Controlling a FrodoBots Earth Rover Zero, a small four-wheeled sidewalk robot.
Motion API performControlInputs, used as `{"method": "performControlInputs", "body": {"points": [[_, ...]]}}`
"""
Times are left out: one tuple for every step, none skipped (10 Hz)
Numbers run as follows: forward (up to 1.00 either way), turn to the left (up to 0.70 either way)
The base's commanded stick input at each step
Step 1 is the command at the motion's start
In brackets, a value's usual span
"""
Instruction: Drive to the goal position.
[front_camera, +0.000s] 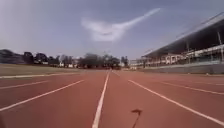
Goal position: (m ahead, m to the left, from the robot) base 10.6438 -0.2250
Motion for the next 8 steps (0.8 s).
{"method": "performControlInputs", "body": {"points": [[0.7,0.0],[0.7,0.0],[0.7,0.0],[0.7,0.0],[0.7,0.0],[0.7,0.0],[0.7,0.0],[0.7,0.0]]}}
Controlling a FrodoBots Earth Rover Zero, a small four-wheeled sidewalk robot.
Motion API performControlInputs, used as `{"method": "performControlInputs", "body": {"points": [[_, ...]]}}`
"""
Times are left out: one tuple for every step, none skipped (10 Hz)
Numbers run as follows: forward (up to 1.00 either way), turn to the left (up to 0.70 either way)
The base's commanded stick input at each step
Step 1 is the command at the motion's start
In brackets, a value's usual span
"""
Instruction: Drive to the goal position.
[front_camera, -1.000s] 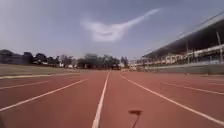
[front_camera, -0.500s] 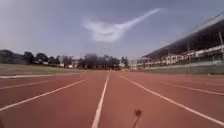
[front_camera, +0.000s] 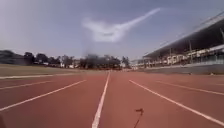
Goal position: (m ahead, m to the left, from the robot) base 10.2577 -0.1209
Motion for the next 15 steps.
{"method": "performControlInputs", "body": {"points": [[0.7,0.0],[0.7,0.0],[0.7,0.0],[0.7,0.0],[0.7,0.0],[0.7,0.0],[0.7,0.0],[0.7,0.0],[0.7,-0.03],[0.7,-0.19],[0.7,-0.35],[0.7,-0.35],[0.7,-0.35],[0.7,-0.35],[0.7,-0.35]]}}
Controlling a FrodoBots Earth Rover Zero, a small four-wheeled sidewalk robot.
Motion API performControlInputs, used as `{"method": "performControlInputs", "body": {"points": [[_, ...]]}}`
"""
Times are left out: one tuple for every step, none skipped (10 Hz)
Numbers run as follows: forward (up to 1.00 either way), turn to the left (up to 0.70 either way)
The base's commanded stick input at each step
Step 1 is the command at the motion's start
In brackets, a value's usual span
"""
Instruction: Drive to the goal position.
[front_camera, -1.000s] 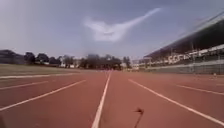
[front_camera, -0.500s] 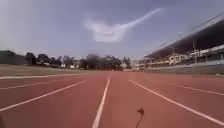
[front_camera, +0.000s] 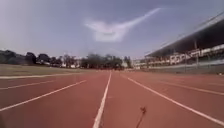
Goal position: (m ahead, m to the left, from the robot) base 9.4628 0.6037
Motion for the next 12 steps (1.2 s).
{"method": "performControlInputs", "body": {"points": [[0.7,0.0],[0.7,0.0],[0.7,0.0],[0.7,0.0],[0.7,0.0],[0.7,0.0],[0.7,0.0],[0.7,0.0],[0.7,0.0],[0.7,0.0],[0.7,0.0],[0.7,0.0]]}}
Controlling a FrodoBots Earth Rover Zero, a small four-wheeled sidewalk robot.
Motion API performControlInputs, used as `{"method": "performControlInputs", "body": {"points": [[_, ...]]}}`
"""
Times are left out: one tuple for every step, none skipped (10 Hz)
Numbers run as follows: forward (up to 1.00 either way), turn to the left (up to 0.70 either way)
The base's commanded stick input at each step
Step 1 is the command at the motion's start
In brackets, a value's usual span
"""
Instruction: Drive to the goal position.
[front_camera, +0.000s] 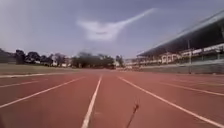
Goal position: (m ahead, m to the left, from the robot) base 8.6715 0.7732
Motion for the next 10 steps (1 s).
{"method": "performControlInputs", "body": {"points": [[0.7,0.0],[0.7,0.0],[0.7,0.0],[0.7,0.0],[0.7,0.0],[0.7,0.0],[0.7,0.0],[0.7,0.0],[0.7,0.0],[0.7,0.0]]}}
